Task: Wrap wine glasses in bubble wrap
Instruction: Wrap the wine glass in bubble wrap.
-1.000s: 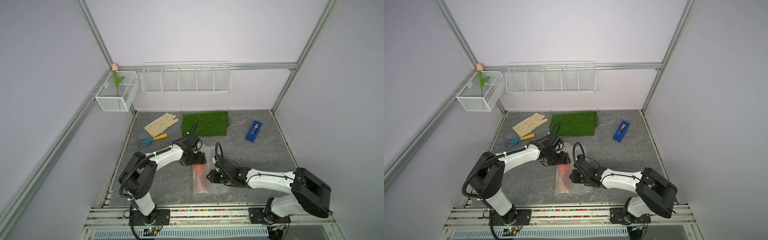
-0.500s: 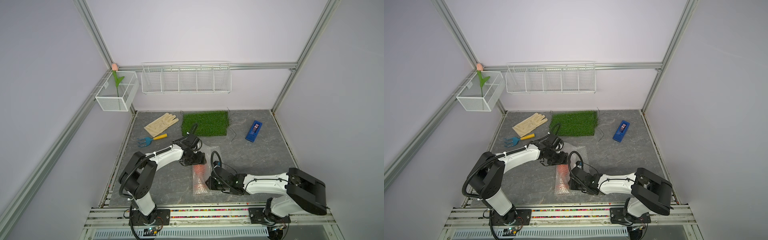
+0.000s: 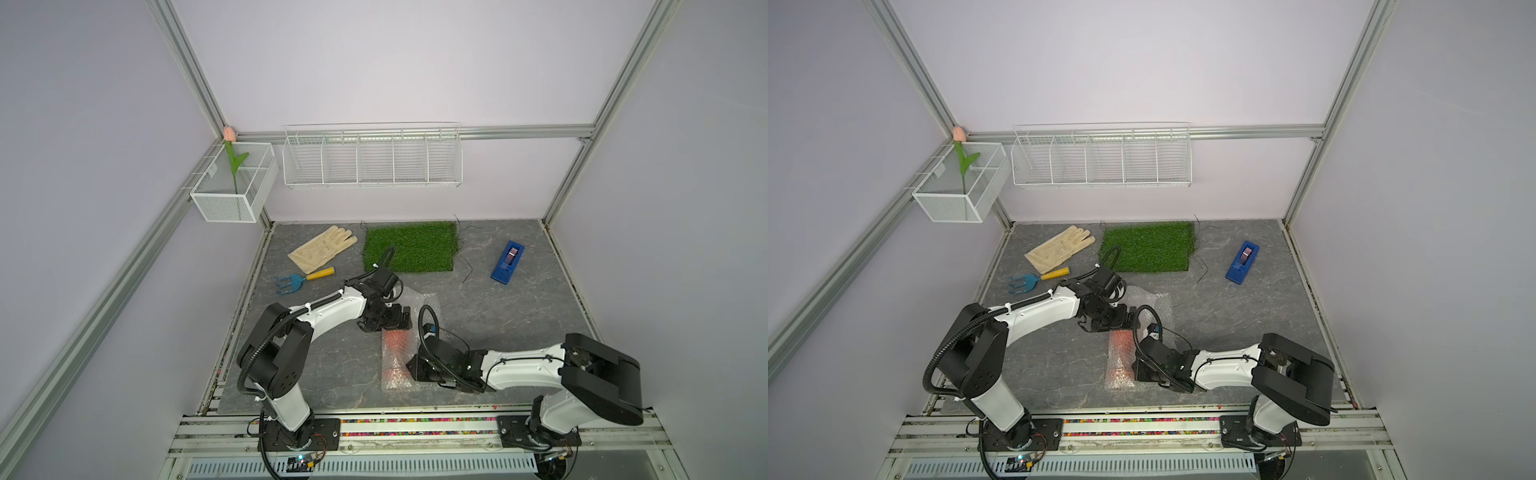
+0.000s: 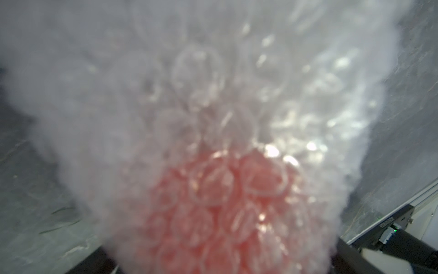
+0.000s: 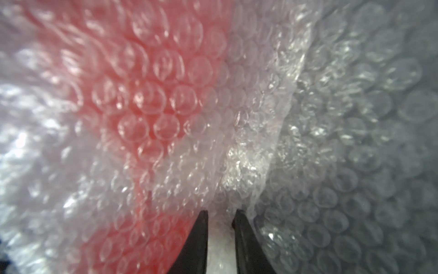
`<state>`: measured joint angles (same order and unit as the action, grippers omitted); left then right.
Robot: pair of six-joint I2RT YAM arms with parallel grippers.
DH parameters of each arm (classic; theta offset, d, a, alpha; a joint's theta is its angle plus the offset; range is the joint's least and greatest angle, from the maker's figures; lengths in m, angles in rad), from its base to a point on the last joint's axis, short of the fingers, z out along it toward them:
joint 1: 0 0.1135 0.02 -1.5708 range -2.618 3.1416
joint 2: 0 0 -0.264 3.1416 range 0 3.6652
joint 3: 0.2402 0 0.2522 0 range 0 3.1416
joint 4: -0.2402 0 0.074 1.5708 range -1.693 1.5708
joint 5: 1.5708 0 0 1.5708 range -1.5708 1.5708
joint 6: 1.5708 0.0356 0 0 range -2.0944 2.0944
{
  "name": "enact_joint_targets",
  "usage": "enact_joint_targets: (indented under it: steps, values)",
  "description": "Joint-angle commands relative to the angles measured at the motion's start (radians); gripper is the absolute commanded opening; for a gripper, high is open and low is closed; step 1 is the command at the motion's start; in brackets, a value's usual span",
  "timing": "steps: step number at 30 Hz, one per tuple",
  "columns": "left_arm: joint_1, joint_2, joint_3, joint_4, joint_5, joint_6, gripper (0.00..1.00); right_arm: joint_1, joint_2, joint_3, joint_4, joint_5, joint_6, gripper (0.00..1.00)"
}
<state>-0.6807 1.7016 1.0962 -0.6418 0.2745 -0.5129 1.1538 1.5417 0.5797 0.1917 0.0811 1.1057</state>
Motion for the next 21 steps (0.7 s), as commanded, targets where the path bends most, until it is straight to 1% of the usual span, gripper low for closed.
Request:
enact_joint_targets:
  steps: [1,7,9,12,17,21]
  values:
    - [0.004,-0.040,0.021,-0.067,-0.028,0.013,0.99,0.006,0.031,-0.007,0.016,-0.006,0.022,0.24]
    - [0.004,-0.055,-0.024,-0.029,-0.035,-0.007,1.00,0.007,0.035,-0.009,0.036,-0.011,0.021,0.23]
    - [0.003,-0.041,-0.020,-0.017,-0.029,-0.007,0.98,0.007,0.034,-0.012,0.043,-0.012,0.020,0.23]
    - [0.004,-0.029,-0.013,-0.012,-0.049,-0.008,0.93,0.008,0.031,-0.011,0.046,-0.016,0.016,0.23]
    - [0.004,-0.002,0.002,-0.029,-0.070,-0.003,0.89,0.009,0.011,-0.012,0.046,-0.016,0.010,0.24]
    - [0.003,0.015,0.025,-0.079,-0.119,0.013,0.82,0.007,-0.015,-0.014,0.029,-0.012,0.002,0.28]
